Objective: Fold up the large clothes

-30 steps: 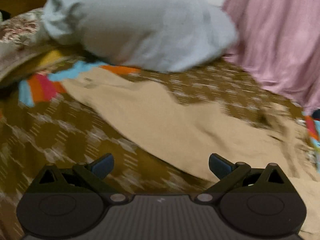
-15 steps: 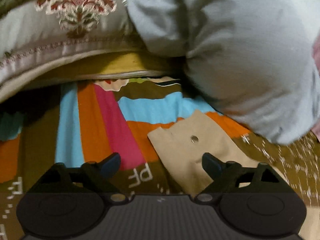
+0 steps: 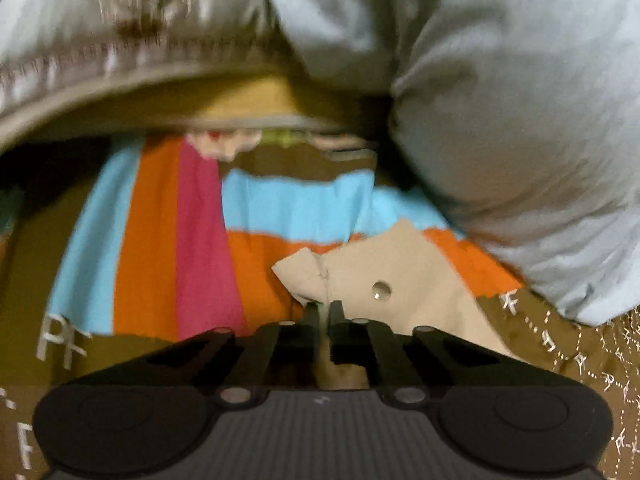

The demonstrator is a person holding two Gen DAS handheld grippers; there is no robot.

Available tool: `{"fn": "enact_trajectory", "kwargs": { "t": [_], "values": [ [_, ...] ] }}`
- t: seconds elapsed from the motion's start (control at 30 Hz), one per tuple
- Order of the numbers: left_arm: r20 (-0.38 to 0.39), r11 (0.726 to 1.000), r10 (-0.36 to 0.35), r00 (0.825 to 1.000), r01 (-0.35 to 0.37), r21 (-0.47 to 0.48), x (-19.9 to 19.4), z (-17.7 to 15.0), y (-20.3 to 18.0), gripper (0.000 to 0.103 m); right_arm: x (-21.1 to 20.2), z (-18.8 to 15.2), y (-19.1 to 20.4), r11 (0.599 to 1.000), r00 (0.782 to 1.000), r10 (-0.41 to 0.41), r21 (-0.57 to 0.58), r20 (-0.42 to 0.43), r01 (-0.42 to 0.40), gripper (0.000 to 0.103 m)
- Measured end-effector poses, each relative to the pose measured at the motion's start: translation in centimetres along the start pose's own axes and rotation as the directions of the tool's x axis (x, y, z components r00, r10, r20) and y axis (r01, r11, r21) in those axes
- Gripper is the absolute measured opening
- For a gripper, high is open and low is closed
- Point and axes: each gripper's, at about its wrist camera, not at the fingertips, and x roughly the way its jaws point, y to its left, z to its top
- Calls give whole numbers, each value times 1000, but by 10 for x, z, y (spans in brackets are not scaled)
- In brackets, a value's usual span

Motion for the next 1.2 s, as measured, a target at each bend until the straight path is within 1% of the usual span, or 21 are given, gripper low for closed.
{"fn": "enact_trajectory", "kwargs": {
  "t": [0.07,0.13,0.2,0.27,0.37,0.4,0.43,0.47,0.57,0.63,0.67,0.7,0.73,0.77,0.83,0.93,0.97,1.0,1.03,1.1,1.2],
  "values": [
    [57,1000,1,998,-2,31,-20,2,-8,1,0,0,0,1000,1000,1,2,0,-1,102],
    [108,998,-20,994,14,61,-42,4,-18,0,0,0,0,1000,1000,2,3,1,-2,102],
    [179,991,-68,981,45,127,-76,7,-34,0,0,0,-1,1000,1000,6,6,2,-6,102],
    [233,977,-140,962,95,193,-113,6,-50,0,0,-1,0,1000,1000,7,6,2,-7,102],
    [237,941,-297,925,240,240,-175,2,-74,0,0,-1,-1,1000,1000,10,10,2,-10,102],
    [234,921,-353,906,292,257,-198,0,-84,0,0,0,-1,1000,1000,13,12,1,-13,102],
    [233,903,-393,890,325,280,-218,-2,-93,0,0,1,-2,1000,1000,16,15,0,-16,102],
    [238,880,-436,868,356,313,-242,-7,-107,0,0,1,-2,1000,1000,19,19,0,-19,102],
    [215,817,-530,820,427,387,-295,-24,-141,0,-1,1,-4,999,999,32,31,2,-33,102],
    [185,766,-588,788,468,441,-326,-44,-168,0,-8,1,-10,996,998,51,65,31,-53,100],
    [167,744,-608,776,484,461,-336,-54,-177,0,-16,0,-15,992,996,51,110,77,-60,98],
    [142,713,-635,759,505,487,-349,-68,-189,0,-26,-1,-20,986,992,46,154,118,-64,98],
    [118,681,-660,742,524,512,-360,-83,-200,0,-36,0,-26,976,986,47,204,161,-80,98],
    [99,658,-676,730,537,528,-368,-94,-207,0,-48,2,-31,964,977,59,243,205,-109,98],
    [44,598,-712,701,572,562,-384,-127,-226,0,-65,10,-34,962,962,58,242,266,-125,100],
    [-32,533,-740,672,615,581,-401,-175,-247,0,-86,16,-36,966,936,26,231,350,-113,102],
    [-72,504,-749,659,636,585,-403,-195,-254,0,-92,16,-39,962,929,18,248,370,-118,102],
    [-108,481,-749,654,649,590,-402,-211,-260,1,-95,16,-43,957,926,8,266,378,-117,102],
    [-152,461,-746,648,668,584,-398,-230,-265,1,-97,17,-49,952,926,-6,285,377,-110,102],
    [-244,425,-741,626,718,551,-386,-264,-269,1,-97,17,-57,947,935,-45,312,352,-72,102],
    [-371,402,-715,593,782,476,-371,-311,-272,3,-97,12,-63,948,929,-119,318,350,2,102]
  ]
}}
